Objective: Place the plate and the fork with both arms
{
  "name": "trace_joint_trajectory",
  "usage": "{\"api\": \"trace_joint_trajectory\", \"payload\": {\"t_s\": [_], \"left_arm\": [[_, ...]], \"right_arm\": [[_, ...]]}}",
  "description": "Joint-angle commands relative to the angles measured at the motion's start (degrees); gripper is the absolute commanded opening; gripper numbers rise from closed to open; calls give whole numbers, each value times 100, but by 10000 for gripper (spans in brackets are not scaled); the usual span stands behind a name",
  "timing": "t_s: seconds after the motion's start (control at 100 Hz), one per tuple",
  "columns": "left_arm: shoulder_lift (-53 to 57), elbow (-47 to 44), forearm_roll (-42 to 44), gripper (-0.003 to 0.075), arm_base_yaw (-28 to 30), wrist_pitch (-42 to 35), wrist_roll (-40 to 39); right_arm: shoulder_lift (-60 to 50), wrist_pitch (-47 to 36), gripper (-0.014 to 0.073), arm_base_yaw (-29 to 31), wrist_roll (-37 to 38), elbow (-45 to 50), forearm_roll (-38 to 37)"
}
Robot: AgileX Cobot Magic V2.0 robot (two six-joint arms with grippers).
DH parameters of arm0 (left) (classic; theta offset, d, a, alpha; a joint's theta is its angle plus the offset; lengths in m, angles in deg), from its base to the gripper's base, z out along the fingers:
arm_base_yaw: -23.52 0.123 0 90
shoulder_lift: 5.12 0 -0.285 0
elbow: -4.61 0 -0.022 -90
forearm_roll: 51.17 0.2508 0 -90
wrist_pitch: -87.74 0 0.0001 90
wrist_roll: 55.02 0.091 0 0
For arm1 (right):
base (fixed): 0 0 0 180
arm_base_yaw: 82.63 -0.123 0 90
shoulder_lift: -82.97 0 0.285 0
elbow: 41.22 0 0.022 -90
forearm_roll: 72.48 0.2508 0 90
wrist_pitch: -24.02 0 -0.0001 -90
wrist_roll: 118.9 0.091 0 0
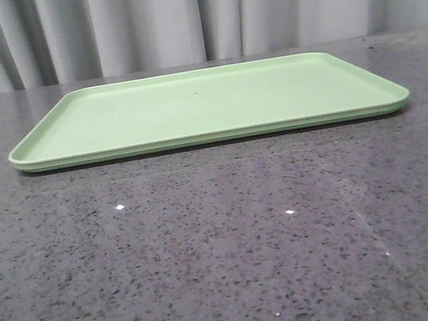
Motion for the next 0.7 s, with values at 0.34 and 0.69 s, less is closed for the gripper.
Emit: {"api": "trace_joint_trajectory", "payload": {"t_s": [0.34, 0.69], "left_arm": [[-1779, 1983, -188, -20, 15, 1591, -56], [-1973, 1983, -552, -20, 15, 1567, -56]], "right_arm": [[1488, 1144, -118, 24, -5, -1794, 732], [1574, 1131, -118, 24, -5, -1789, 774]]}}
